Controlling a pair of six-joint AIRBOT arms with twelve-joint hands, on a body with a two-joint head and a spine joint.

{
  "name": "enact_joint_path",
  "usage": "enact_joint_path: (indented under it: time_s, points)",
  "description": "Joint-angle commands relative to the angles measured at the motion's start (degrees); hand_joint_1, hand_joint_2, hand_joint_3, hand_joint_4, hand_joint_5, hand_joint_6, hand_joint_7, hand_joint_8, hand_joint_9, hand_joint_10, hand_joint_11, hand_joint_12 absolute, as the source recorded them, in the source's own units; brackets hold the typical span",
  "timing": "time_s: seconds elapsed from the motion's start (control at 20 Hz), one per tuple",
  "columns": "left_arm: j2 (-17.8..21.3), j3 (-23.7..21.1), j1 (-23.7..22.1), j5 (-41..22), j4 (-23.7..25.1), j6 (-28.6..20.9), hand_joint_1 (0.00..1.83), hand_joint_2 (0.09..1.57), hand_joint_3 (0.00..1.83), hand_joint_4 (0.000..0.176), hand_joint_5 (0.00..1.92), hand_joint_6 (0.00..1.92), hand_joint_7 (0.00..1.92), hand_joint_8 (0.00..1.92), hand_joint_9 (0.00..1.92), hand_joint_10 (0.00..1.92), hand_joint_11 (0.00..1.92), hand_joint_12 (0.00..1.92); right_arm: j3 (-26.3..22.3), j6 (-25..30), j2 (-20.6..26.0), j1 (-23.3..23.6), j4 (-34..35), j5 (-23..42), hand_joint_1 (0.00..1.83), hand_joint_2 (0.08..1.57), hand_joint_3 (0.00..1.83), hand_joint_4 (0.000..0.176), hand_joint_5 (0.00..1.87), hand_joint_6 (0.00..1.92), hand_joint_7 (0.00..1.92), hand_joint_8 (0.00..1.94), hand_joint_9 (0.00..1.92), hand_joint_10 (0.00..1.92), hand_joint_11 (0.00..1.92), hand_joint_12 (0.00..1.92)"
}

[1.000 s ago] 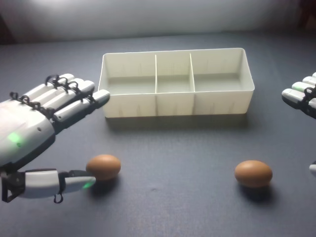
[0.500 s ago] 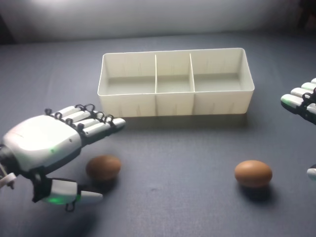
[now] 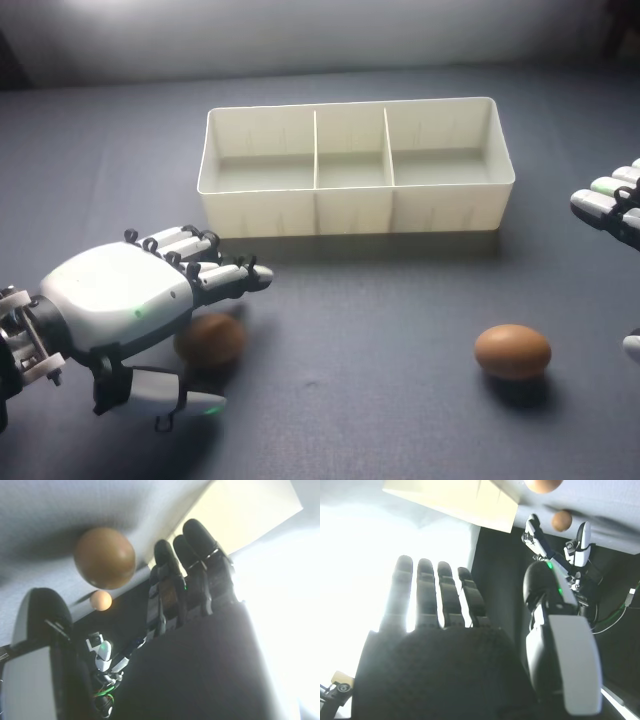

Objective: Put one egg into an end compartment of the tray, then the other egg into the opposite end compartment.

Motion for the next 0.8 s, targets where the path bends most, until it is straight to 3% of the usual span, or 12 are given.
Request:
enact_joint_path:
  time_s: [0.0, 0.1, 0.15, 0.25, 0.3, 0.35, 0.4, 0.45, 0.5, 0.55, 0.65, 0.75]
  points:
    - [0.01, 0.29, -0.72, -5.56, 0.23, -0.14, 0.73, 1.06, 0.0, 0.002, 0.02, 0.71, 0.28, 0.64, 0.0, 1.23, 0.0, 1.73, 0.26, 0.01, -0.04, 0.19, 0.31, 6.76, 0.34, 1.31, 0.02, 0.0, 0.0, 0.0, 0.0, 0.0, 0.0, 0.0, 0.0, 0.0]
    - [0.01, 0.42, -0.98, -4.7, 0.9, -0.14, 0.74, 1.08, 0.0, 0.011, 0.0, 0.93, 0.21, 0.88, 0.0, 1.33, 0.0, 1.84, 0.28, 0.01, -0.05, 0.12, 0.35, 6.76, 0.32, 1.32, 0.02, 0.0, 0.0, 0.0, 0.0, 0.0, 0.0, 0.0, 0.0, 0.0]
    - [0.01, 0.46, -1.07, -4.4, 1.13, -0.14, 0.76, 1.09, 0.0, 0.0, 0.05, 0.9, 0.24, 0.86, 0.02, 1.31, 0.0, 1.8, 0.29, 0.01, -0.05, 0.11, 0.37, 6.76, 0.32, 1.32, 0.02, 0.0, 0.0, 0.0, 0.0, 0.0, 0.0, 0.0, 0.0, 0.0]
    - [-0.03, 0.64, -1.13, -4.04, 1.25, -0.14, 0.79, 1.11, 0.01, 0.0, 0.17, 0.86, 0.33, 0.85, 0.11, 1.36, 0.0, 1.9, 0.3, 0.01, -0.05, 0.1, 0.4, 6.77, 0.32, 1.32, 0.02, 0.0, 0.0, 0.0, 0.0, 0.0, 0.0, 0.0, 0.0, 0.0]
    - [-0.12, 0.76, -1.13, -4.01, 1.25, -0.13, 0.86, 1.13, 0.01, 0.0, 0.31, 0.9, 0.44, 0.98, 0.25, 1.45, 0.05, 1.92, 0.3, 0.01, -0.05, 0.1, 0.44, 6.77, 0.32, 1.32, 0.02, 0.0, 0.0, 0.0, 0.0, 0.0, 0.0, 0.0, 0.0, 0.0]
    - [-0.24, 0.89, -1.14, -4.05, 1.25, -0.12, 0.93, 1.13, 0.01, 0.0, 0.45, 0.95, 0.58, 1.07, 0.41, 1.49, 0.15, 1.92, 0.3, 0.01, -0.05, 0.05, 0.47, 6.77, 0.32, 1.31, 0.02, 0.0, 0.0, 0.0, 0.0, 0.0, 0.0, 0.0, 0.0, 0.0]
    - [-0.35, 1.04, -1.17, -4.02, 1.25, -0.08, 1.15, 1.21, 0.01, 0.0, 0.66, 1.11, 0.78, 1.43, 0.68, 1.71, 0.45, 1.92, 0.3, 0.01, -0.06, 0.02, 0.5, 6.77, 0.32, 1.31, 0.02, 0.0, 0.0, 0.0, 0.0, 0.0, 0.0, 0.0, 0.0, 0.0]
    - [-0.51, 1.21, -1.45, -3.8, 1.14, 0.37, 1.19, 1.24, 0.01, 0.0, 0.72, 1.1, 0.77, 1.61, 0.81, 1.88, 0.68, 1.92, 0.3, 0.01, -0.07, -0.01, 0.58, 6.77, 0.32, 1.31, 0.02, 0.0, 0.0, 0.0, 0.0, 0.0, 0.0, 0.0, 0.0, 0.0]
    - [-0.63, 1.24, -1.88, -3.34, 1.07, 1.11, 1.14, 1.2, 0.0, 0.0, 0.83, 1.18, 1.07, 1.86, 1.19, 1.91, 1.22, 1.92, 0.3, 0.01, -0.07, -0.01, 0.6, 6.78, 0.31, 1.32, 0.02, 0.0, 0.0, 0.0, 0.0, 0.0, 0.0, 0.0, 0.0, 0.0]
    - [-0.84, 1.32, -2.57, -2.6, 1.06, 2.1, 1.15, 1.16, 0.0, 0.0, 0.91, 1.12, 1.14, 1.92, 1.32, 1.92, 1.45, 1.92, 0.3, 0.01, -0.07, -0.03, 0.61, 6.79, 0.31, 1.32, 0.02, 0.0, 0.0, 0.0, 0.0, 0.0, 0.0, 0.0, 0.0, 0.0]
    - [-0.91, 1.29, -2.94, -2.57, 1.07, 2.55, 1.15, 1.15, 0.0, 0.0, 0.92, 1.1, 1.21, 1.92, 1.34, 1.92, 1.47, 1.92, 0.31, 0.01, -0.07, -0.04, 0.67, 6.8, 0.33, 1.32, 0.02, 0.0, 0.0, 0.0, 0.0, 0.0, 0.0, 0.0, 0.0, 0.0]
    - [-0.48, 0.83, -3.06, -4.53, 1.07, 2.54, 1.15, 1.16, 0.0, 0.0, 0.9, 1.12, 1.16, 1.92, 1.25, 1.92, 1.37, 1.92, 0.31, 0.01, -0.07, -0.04, 0.75, 6.87, 0.34, 1.32, 0.02, 0.0, 0.0, 0.0, 0.0, 0.0, 0.0, 0.0, 0.0, 0.0]
